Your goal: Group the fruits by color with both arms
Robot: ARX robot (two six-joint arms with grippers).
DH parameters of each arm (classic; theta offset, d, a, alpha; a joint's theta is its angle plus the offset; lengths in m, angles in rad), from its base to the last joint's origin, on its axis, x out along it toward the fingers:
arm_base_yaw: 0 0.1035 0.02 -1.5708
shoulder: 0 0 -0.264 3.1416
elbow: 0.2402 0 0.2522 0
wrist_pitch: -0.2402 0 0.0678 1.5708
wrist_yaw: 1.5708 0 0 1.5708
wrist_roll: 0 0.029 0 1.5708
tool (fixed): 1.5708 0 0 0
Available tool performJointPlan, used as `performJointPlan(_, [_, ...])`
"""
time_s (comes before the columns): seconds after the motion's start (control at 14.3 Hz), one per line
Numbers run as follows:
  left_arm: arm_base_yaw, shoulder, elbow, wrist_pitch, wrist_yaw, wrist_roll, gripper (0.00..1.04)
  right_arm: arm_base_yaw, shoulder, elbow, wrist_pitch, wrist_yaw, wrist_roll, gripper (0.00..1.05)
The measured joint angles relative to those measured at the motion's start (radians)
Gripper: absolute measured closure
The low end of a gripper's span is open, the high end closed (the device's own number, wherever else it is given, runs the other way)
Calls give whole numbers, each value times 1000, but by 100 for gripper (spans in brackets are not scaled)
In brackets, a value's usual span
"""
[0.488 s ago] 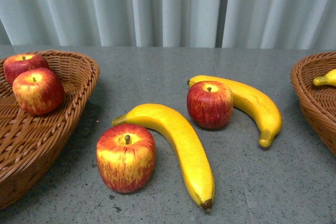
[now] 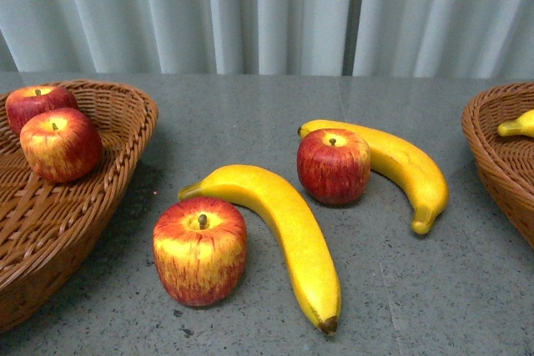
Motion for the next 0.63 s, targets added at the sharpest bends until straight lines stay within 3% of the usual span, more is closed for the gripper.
performJointPlan(0.63, [0,0,0,0,0,0,7,0,0,0,0,0,0,6])
